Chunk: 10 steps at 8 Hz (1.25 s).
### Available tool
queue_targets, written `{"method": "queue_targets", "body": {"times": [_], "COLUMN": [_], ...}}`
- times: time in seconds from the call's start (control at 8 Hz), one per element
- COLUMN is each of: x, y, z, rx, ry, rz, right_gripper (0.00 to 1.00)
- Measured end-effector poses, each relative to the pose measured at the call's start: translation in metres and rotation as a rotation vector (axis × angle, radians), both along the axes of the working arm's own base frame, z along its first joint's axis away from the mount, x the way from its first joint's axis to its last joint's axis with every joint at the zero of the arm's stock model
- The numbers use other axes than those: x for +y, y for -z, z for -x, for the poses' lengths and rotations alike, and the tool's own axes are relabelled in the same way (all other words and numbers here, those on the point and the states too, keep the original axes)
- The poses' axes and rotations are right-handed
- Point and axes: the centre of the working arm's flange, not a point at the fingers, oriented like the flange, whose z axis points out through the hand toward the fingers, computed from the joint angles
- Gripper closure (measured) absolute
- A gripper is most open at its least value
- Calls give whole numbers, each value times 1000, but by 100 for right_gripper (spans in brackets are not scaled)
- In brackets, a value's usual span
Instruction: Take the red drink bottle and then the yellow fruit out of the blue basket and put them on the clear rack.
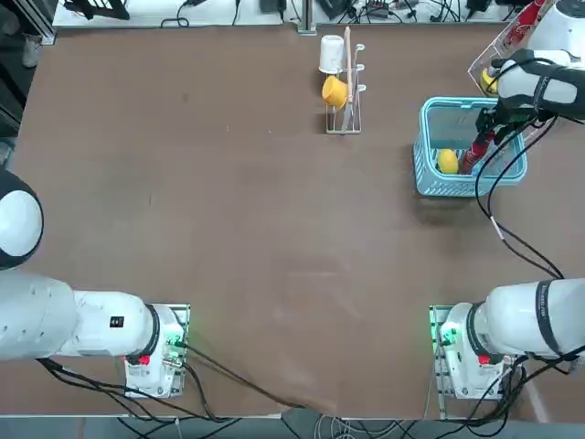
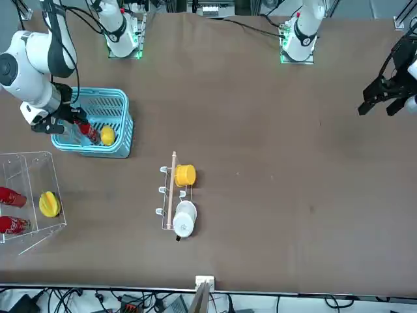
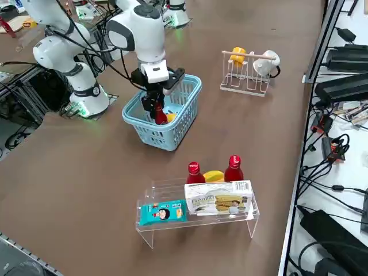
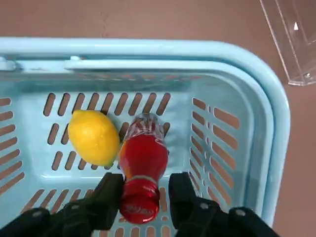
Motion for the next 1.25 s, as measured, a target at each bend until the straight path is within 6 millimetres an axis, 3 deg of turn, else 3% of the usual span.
{"method": "queue_targets", "body": {"times": [0.12, 0.25, 0.62, 0.75, 0.88, 1.25], "x": [0, 1, 3, 4, 6, 14], "y": [0, 0, -12, -29, -60, -168], "z": [0, 0, -7, -13, -22, -42], "rx": [2, 2, 3, 30, 63, 54], "ry": [-1, -2, -8, -8, -9, -12], "rz": [0, -1, 1, 3, 5, 15], "right_gripper": [48, 61, 61, 61, 61, 61]}}
